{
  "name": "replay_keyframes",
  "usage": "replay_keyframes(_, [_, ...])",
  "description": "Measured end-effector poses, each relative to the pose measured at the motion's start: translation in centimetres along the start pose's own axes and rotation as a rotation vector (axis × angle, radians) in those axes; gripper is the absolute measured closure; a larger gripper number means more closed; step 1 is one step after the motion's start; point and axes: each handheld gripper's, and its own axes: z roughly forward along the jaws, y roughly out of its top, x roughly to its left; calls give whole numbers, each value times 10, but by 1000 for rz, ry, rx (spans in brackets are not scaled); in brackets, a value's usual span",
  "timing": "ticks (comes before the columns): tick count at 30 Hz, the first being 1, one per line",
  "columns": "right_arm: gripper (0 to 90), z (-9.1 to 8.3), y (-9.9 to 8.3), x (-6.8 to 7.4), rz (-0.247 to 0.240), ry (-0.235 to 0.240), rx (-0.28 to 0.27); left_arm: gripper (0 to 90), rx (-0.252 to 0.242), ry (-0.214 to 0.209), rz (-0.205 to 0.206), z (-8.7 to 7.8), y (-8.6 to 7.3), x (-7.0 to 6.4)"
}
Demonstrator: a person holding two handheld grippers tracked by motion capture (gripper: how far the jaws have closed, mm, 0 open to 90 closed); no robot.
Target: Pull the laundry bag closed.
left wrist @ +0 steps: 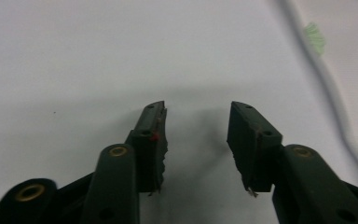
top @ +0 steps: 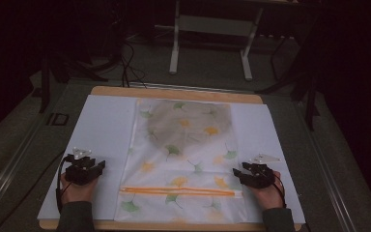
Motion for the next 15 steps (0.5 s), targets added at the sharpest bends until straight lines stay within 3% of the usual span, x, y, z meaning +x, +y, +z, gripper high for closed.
replay_keyframes(4, [488,-1,2,3,-16,8,7,591,-15,-37,27,-3,0,0])
replay_keyframes(6, [491,-3,3,5,-22,12,-5,605,-10,-73,69,-4,0,0])
replay_keyframes(9, [487,-6,6,8,-24,32,-13,616,-22,-106,90,-7,-1,-1])
replay_keyframes(15, [483,-8,9,15,-44,53,-14,607,-38,-120,143,-14,-1,-5])
